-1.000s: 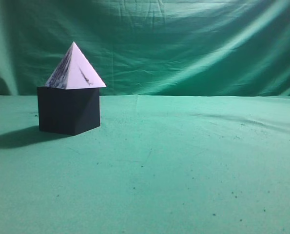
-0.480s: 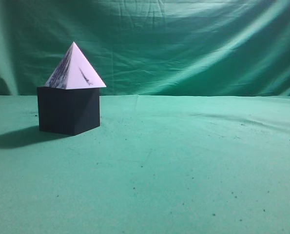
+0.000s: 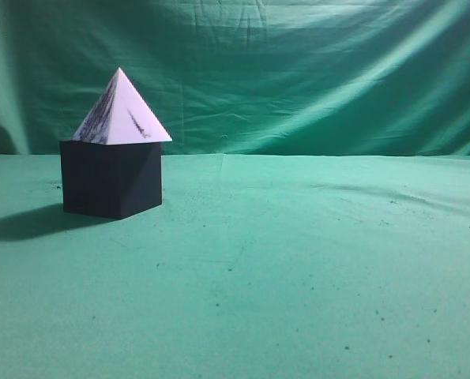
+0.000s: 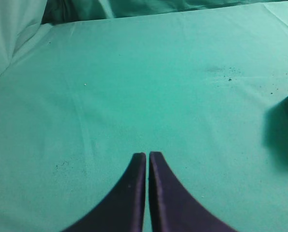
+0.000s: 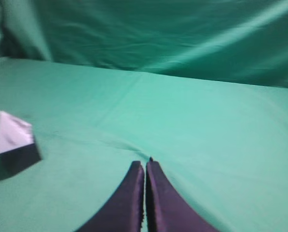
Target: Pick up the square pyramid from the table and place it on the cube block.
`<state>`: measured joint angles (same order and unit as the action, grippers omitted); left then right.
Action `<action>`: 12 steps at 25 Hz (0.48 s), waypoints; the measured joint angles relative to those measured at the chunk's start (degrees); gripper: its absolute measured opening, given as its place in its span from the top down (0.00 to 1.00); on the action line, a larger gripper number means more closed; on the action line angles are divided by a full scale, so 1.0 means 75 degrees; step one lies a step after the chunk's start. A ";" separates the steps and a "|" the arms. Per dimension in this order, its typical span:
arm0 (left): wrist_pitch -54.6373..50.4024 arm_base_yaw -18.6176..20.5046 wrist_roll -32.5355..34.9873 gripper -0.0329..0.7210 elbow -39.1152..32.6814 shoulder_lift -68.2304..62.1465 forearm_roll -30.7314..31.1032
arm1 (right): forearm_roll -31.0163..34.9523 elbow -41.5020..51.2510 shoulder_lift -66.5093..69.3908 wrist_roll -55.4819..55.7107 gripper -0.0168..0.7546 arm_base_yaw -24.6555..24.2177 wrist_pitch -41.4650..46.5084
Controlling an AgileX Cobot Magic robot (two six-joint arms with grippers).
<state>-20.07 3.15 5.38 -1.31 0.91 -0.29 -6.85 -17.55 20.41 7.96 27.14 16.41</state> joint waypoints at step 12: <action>0.0000 0.0000 0.0000 0.96 0.0000 0.0000 0.0000 | 0.0017 0.2504 -0.2781 0.0000 0.98 -0.3136 -0.0250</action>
<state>-20.07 3.15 5.38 -1.31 0.91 -0.29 -6.72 1.23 -0.45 7.96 3.62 14.54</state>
